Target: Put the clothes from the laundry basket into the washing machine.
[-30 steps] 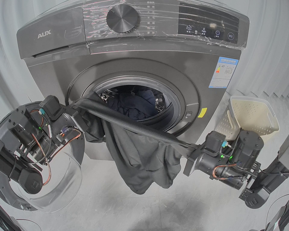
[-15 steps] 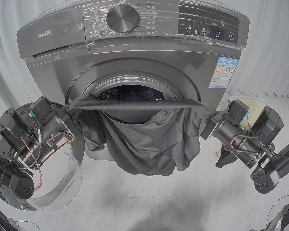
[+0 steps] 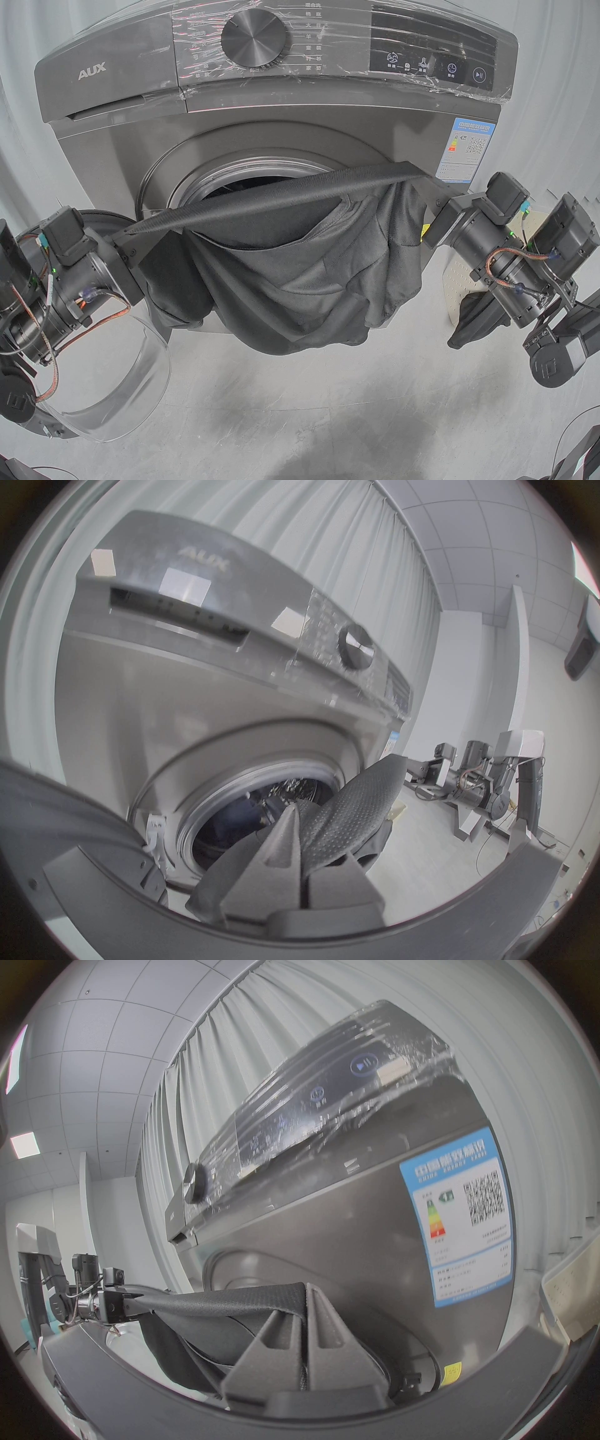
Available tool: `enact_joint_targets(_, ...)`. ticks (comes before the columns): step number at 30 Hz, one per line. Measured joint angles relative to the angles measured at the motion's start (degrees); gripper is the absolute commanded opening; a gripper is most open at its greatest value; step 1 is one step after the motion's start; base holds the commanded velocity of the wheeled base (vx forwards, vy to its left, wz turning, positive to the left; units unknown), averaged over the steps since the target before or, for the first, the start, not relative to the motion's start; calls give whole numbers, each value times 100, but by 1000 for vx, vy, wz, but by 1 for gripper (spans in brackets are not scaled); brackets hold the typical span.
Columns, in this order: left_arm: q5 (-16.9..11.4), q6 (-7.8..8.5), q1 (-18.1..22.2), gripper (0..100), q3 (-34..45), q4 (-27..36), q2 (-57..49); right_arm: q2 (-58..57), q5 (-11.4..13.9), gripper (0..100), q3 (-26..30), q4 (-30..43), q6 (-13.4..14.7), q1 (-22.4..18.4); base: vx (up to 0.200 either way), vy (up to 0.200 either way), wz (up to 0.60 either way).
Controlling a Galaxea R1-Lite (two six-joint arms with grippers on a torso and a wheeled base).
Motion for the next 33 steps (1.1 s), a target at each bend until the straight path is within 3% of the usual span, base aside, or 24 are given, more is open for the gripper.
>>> enact_joint_targets(23, 30, -5, -257, 0, -179, 107, -391, -315, -30, 0, -7, 38, 9, 163, 0, 0, 0)
enact_joint_targets(33, 107, 61, -758, 0, -138, 61, -116, -323, -6, 0, 964, 98, -17, 351, 0, 0, 0)
